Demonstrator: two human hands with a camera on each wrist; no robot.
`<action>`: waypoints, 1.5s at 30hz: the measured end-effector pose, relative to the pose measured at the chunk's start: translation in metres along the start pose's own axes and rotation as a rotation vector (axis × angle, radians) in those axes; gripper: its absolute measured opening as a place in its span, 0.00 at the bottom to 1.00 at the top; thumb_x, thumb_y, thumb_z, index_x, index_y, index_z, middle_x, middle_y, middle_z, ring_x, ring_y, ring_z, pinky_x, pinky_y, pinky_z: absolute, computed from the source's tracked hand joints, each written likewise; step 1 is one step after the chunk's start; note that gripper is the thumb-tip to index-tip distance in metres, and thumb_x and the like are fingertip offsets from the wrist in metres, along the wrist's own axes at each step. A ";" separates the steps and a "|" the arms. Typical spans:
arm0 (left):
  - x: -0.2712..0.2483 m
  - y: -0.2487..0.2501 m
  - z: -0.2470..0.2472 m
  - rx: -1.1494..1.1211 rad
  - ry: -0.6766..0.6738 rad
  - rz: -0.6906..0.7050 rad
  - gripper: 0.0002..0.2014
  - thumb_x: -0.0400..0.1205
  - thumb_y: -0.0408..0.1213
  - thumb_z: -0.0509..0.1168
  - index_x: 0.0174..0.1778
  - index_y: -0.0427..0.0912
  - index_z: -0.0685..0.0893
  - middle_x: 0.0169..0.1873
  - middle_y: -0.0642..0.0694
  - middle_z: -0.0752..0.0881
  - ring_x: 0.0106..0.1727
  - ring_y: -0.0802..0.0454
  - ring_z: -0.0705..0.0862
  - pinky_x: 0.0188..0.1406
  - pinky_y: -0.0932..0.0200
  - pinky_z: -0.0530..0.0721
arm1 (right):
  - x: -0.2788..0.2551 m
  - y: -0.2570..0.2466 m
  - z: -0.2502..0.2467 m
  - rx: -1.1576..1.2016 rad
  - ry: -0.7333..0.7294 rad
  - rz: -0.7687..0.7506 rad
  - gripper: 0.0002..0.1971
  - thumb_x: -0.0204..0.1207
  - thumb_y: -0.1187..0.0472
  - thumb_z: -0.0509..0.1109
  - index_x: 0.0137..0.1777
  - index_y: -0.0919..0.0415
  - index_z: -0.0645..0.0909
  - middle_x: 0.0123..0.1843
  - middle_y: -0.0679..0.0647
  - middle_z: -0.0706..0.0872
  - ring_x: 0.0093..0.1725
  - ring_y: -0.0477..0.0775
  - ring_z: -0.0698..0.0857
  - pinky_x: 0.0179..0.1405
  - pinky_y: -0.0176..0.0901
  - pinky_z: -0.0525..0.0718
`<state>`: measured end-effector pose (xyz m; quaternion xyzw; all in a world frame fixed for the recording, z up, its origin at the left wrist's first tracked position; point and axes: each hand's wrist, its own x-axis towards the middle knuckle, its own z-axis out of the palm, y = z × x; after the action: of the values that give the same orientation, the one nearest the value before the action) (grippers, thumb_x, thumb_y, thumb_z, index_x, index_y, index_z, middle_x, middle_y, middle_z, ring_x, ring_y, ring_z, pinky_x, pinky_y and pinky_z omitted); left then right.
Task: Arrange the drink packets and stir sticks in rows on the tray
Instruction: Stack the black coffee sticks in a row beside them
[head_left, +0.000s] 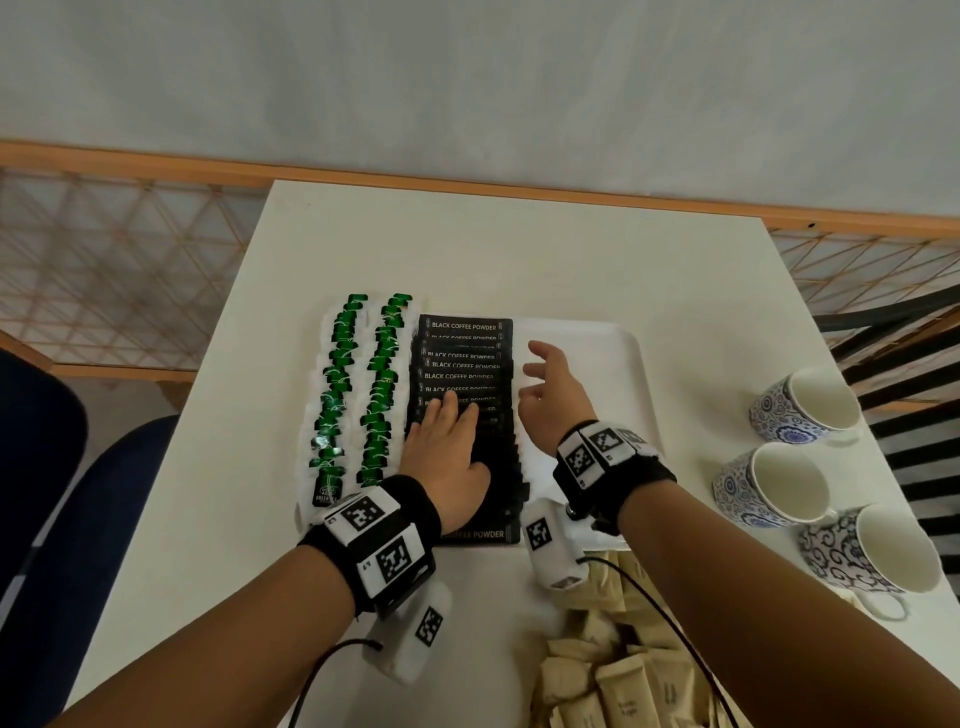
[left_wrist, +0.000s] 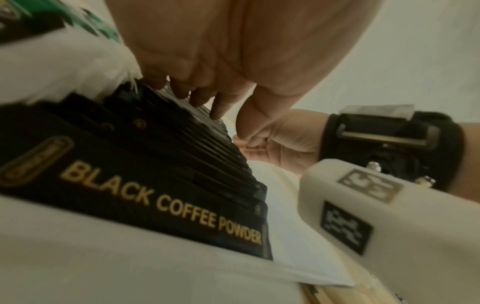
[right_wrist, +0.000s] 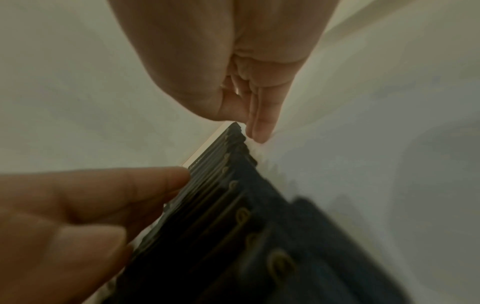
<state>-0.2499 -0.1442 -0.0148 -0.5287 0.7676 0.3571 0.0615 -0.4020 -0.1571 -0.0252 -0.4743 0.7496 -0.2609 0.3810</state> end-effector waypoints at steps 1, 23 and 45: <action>0.001 0.000 -0.001 -0.002 -0.001 -0.001 0.33 0.85 0.37 0.54 0.84 0.42 0.45 0.84 0.42 0.39 0.84 0.45 0.37 0.83 0.47 0.41 | 0.006 -0.003 0.001 0.007 0.003 0.008 0.30 0.80 0.71 0.57 0.80 0.53 0.57 0.73 0.53 0.75 0.57 0.48 0.79 0.57 0.37 0.75; -0.045 -0.008 0.030 0.107 -0.066 0.088 0.35 0.86 0.36 0.52 0.84 0.44 0.38 0.82 0.45 0.32 0.83 0.48 0.31 0.81 0.53 0.36 | -0.074 0.042 0.004 0.055 -0.083 0.113 0.28 0.72 0.68 0.69 0.71 0.54 0.68 0.40 0.53 0.89 0.40 0.48 0.88 0.39 0.33 0.84; -0.102 0.049 0.123 0.506 -0.189 0.493 0.64 0.68 0.67 0.69 0.80 0.47 0.27 0.80 0.45 0.27 0.80 0.46 0.25 0.76 0.50 0.26 | -0.236 0.110 -0.043 -0.767 -0.256 0.036 0.67 0.53 0.26 0.74 0.83 0.46 0.35 0.85 0.52 0.32 0.84 0.59 0.35 0.83 0.58 0.45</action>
<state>-0.2827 0.0192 -0.0334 -0.2607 0.9269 0.2073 0.1730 -0.4324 0.1042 -0.0069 -0.5975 0.7473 0.1054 0.2710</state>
